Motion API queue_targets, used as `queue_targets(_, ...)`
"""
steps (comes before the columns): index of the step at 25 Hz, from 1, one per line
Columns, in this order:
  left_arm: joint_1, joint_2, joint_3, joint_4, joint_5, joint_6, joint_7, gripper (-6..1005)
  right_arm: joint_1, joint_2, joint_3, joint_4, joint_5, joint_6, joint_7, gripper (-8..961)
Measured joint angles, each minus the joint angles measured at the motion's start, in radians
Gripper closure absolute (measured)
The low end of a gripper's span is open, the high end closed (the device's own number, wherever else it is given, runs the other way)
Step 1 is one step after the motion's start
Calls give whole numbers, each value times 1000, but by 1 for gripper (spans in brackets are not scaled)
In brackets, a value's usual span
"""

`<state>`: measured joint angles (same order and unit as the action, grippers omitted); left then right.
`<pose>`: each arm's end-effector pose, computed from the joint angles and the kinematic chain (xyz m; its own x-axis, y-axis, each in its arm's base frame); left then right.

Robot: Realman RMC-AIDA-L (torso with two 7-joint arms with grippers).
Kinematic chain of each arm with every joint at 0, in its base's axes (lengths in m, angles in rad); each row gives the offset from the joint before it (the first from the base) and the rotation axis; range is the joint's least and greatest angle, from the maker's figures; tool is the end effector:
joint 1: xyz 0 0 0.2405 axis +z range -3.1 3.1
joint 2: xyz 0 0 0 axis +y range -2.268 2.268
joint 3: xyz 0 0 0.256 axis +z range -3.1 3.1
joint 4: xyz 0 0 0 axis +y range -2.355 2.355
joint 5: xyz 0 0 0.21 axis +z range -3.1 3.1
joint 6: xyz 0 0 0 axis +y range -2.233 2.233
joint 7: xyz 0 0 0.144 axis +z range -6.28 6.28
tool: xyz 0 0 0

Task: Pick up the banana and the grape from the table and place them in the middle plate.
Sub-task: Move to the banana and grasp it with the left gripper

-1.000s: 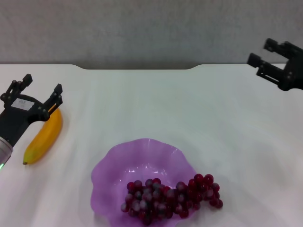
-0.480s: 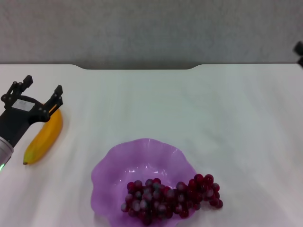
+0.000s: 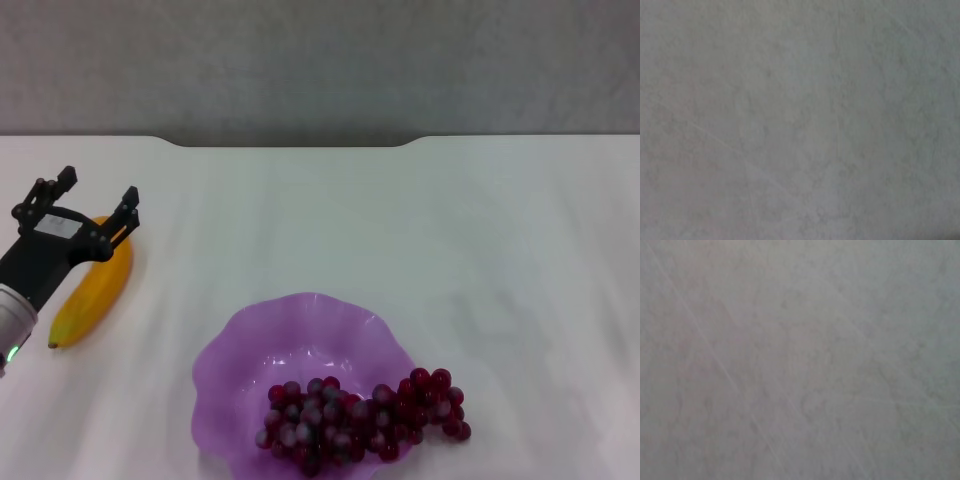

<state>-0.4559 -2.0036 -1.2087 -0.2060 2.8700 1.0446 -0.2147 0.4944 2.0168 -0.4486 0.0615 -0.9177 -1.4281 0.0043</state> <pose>-0.3250 0.3550 -0.0005 0.8048 -0.0180 0.5933 0.5612 -0.3022 -0.7705 0.3330 0.3310 0.0430 0.8250 0.2576 -0.5030 -0.5103 -0.0428 -0.8589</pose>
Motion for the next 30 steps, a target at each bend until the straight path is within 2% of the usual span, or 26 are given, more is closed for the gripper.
queue_targets(4, -2, -5, 0, -1, 0, -2, -1, 172, 36, -1, 11, 163, 70, -77, -271, 254)
queue_targets(6, -3, -9, 0, -1, 0, -11, -2, 172, 42, -1, 21, 207, 71, -115, -318, 254)
queue_targets(9, -7, -17, -5, -13, -1, -76, -12, 172, 44, -1, 19, 236, 64, -136, -320, 254)
queue_targets(12, -3, -19, -6, -83, -2, -199, -13, 172, 42, -2, 15, 249, 63, -133, -320, 254)
queue_targets(18, 44, -7, -15, -250, -1, -402, 5, 180, 41, -3, 15, 255, 63, -112, -320, 254)
queue_targets(24, 49, -4, -18, -286, -1, -499, 37, 190, 44, -3, 15, 257, 46, -103, -316, 254)
queue_targets(30, 40, -17, -92, -286, 0, -583, 81, 200, 47, -3, 15, 258, 29, -103, -311, 253)
